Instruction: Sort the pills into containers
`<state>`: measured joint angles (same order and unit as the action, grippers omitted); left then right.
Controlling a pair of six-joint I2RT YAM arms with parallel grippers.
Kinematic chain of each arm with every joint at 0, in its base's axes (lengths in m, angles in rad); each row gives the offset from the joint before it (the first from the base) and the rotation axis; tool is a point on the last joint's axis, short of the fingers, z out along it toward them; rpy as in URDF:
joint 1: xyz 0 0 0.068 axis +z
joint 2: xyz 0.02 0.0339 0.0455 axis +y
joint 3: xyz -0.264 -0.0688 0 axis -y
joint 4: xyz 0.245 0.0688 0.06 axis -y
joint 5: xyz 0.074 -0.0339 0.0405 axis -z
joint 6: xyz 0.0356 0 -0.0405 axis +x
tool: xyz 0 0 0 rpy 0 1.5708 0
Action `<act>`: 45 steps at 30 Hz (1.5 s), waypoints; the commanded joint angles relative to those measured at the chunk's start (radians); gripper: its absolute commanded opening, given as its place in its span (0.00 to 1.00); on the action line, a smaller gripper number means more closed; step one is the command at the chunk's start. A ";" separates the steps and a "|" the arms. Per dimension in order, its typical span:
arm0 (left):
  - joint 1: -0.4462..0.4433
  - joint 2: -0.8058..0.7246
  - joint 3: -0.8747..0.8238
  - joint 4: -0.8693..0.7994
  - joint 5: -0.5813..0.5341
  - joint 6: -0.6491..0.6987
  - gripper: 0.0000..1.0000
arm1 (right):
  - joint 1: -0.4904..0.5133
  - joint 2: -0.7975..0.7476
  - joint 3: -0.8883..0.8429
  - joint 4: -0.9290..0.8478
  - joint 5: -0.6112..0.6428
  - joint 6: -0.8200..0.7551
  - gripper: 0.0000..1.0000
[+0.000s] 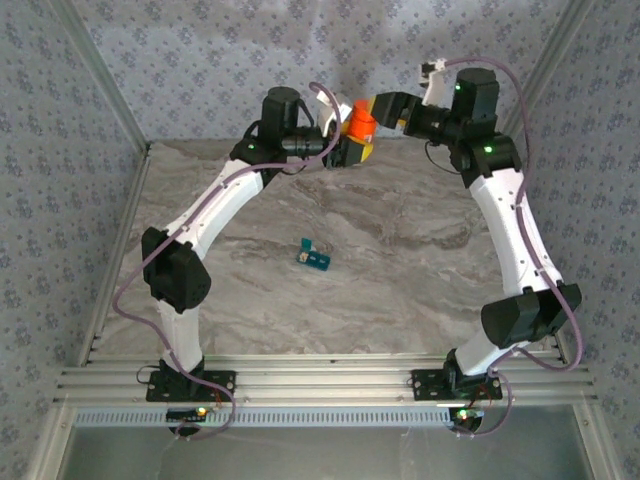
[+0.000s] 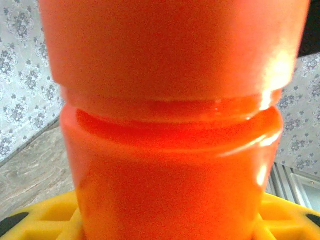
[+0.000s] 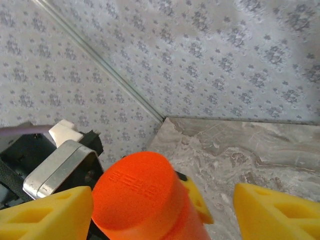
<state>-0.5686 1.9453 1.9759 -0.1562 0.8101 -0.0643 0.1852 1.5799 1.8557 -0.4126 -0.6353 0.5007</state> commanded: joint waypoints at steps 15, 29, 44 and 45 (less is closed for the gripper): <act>0.017 -0.034 0.005 -0.005 0.118 -0.001 0.00 | -0.149 0.082 0.124 -0.073 -0.437 -0.097 0.83; 0.014 -0.033 0.009 -0.023 0.149 -0.008 0.00 | -0.052 0.176 0.248 -0.150 -0.451 -0.127 0.78; 0.013 -0.034 0.013 -0.020 0.152 -0.006 0.00 | -0.003 0.188 0.244 -0.184 -0.421 -0.164 0.51; 0.013 -0.034 0.013 -0.020 0.153 -0.006 0.00 | -0.003 0.186 0.243 -0.208 -0.415 -0.168 0.47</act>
<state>-0.5556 1.9450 1.9736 -0.1890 0.9428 -0.0677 0.1646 1.7615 2.0701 -0.5785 -1.0397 0.3489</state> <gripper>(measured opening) 0.516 0.497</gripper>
